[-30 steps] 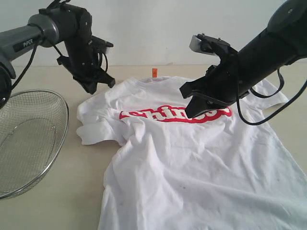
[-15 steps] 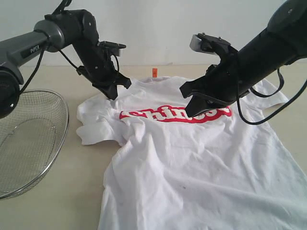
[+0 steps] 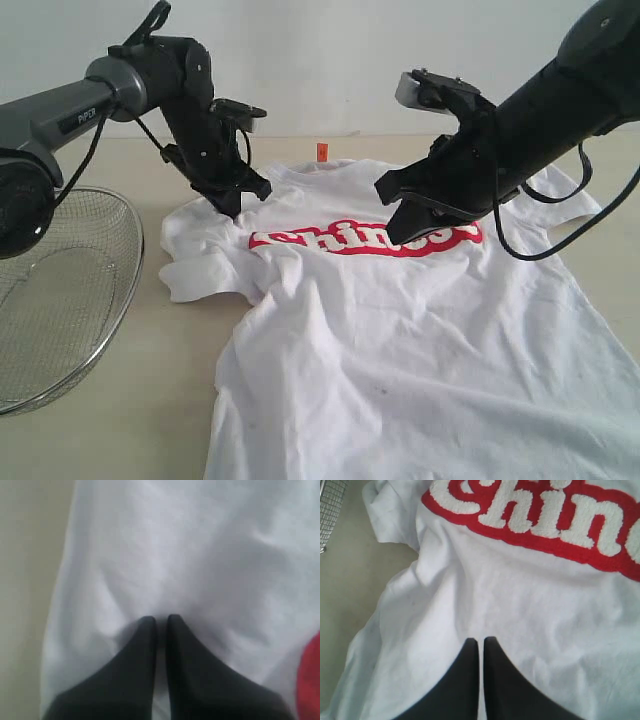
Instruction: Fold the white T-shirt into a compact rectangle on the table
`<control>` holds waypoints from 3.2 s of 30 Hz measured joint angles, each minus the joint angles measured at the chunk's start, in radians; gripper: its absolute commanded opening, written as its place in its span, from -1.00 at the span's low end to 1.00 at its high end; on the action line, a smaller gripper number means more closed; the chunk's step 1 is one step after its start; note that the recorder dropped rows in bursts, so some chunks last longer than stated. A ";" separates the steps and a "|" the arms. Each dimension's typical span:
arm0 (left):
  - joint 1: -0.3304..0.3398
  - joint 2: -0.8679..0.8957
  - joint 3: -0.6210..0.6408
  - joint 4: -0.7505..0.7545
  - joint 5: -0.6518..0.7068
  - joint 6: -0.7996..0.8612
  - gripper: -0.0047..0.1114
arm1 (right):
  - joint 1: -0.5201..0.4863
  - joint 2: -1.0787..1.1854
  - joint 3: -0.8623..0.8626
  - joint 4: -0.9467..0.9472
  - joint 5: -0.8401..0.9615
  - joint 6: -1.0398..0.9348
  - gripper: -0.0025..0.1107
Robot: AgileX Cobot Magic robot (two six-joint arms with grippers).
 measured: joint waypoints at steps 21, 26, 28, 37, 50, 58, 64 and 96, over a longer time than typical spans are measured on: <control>0.051 0.033 -0.169 -0.049 0.005 0.007 -0.84 | 0.000 0.023 0.000 -0.006 -0.085 0.006 -0.96; 0.051 -0.057 -0.196 -0.201 0.003 0.019 -0.84 | -0.076 0.105 -0.077 -0.031 -0.174 0.063 -0.96; 0.051 -0.080 -0.196 -0.252 0.003 0.015 -0.84 | -0.123 0.155 -0.184 -0.045 -0.151 0.086 -0.96; 0.030 -0.154 0.011 -0.336 0.003 0.027 -0.84 | -0.142 0.513 -0.630 -0.150 -0.005 0.201 -0.96; -0.025 -0.246 0.197 -0.336 0.001 0.096 -0.84 | -0.142 0.621 -0.715 -0.246 0.107 0.246 -0.96; -0.064 -0.246 0.197 -0.355 0.001 0.102 -0.84 | -0.142 0.638 -0.718 -0.275 0.190 0.248 -0.96; -0.092 -0.246 0.199 -0.358 0.001 0.103 -0.84 | -0.142 0.646 -0.729 -0.280 0.192 0.259 -0.96; -0.092 -0.246 0.307 -0.206 0.001 0.062 -0.84 | -0.250 0.670 -0.747 -0.179 0.135 0.232 -0.96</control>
